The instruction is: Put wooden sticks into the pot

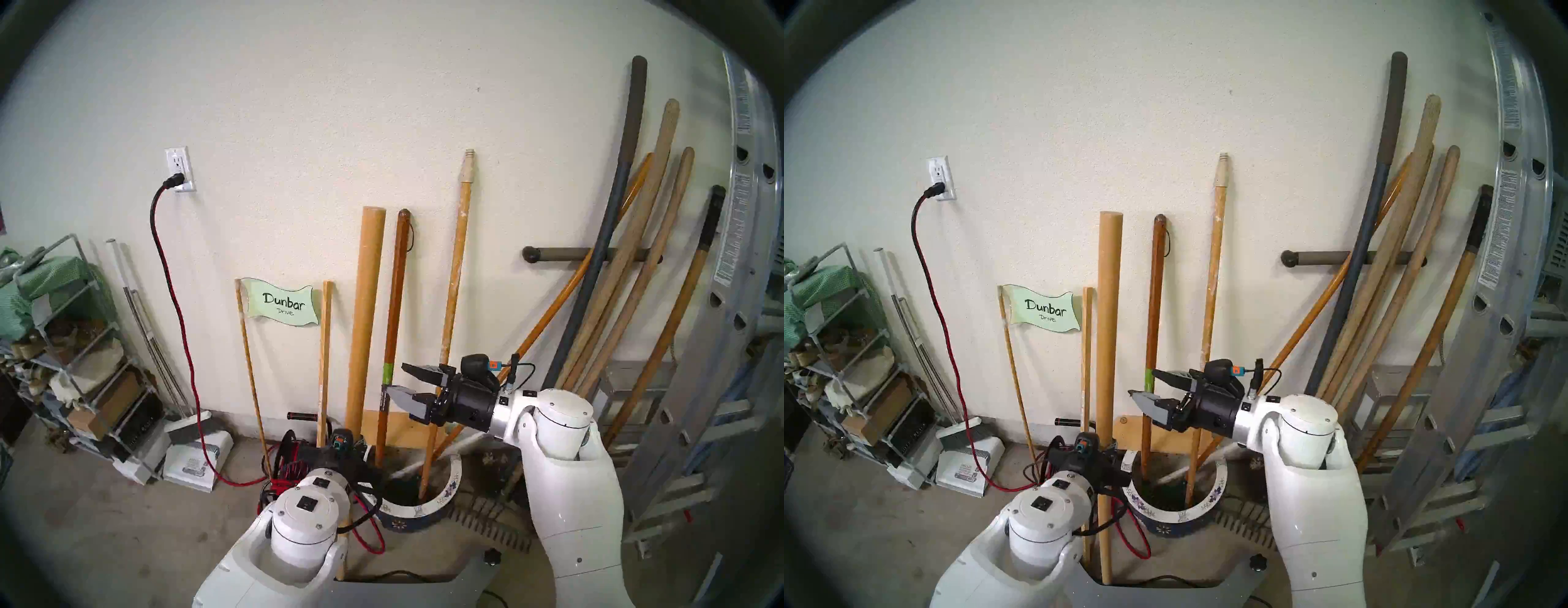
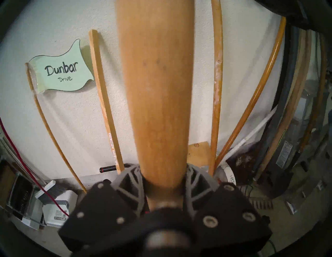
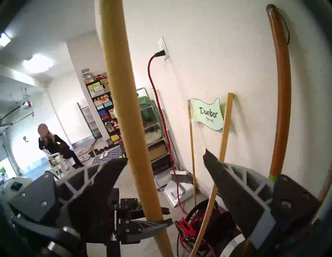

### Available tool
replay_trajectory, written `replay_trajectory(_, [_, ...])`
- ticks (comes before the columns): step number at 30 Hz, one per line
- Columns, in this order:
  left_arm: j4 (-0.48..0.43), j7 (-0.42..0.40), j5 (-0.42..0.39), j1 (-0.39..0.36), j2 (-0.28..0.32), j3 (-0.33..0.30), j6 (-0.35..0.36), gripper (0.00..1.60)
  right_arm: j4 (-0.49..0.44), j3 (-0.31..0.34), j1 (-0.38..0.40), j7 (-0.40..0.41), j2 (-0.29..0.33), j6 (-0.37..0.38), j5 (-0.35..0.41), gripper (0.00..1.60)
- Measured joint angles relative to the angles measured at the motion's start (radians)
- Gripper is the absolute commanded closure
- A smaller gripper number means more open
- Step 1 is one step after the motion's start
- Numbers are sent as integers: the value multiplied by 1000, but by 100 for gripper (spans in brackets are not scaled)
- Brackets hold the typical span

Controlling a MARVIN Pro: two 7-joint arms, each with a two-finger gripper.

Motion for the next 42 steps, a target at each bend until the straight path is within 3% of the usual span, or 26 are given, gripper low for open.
replay_trajectory(8, [4, -25, -11, -53, -6, -1, 54, 160, -23, 15, -17, 30, 10, 20, 17, 0])
replay_trajectory(20, [4, -38, -18, -98, -22, 21, 104, 160, -26, -50, -13, 34, -18, 7, 15, 0])
replay_trajectory(41, [-35, 30, -26, -112, -42, 85, 155, 160, 71, -127, 121, -133, -61, -67, 32, 0])
replay_trajectory(42, [-37, 35, -30, -112, -42, 87, 156, 160, 74, -129, 126, -137, -63, -68, 33, 69])
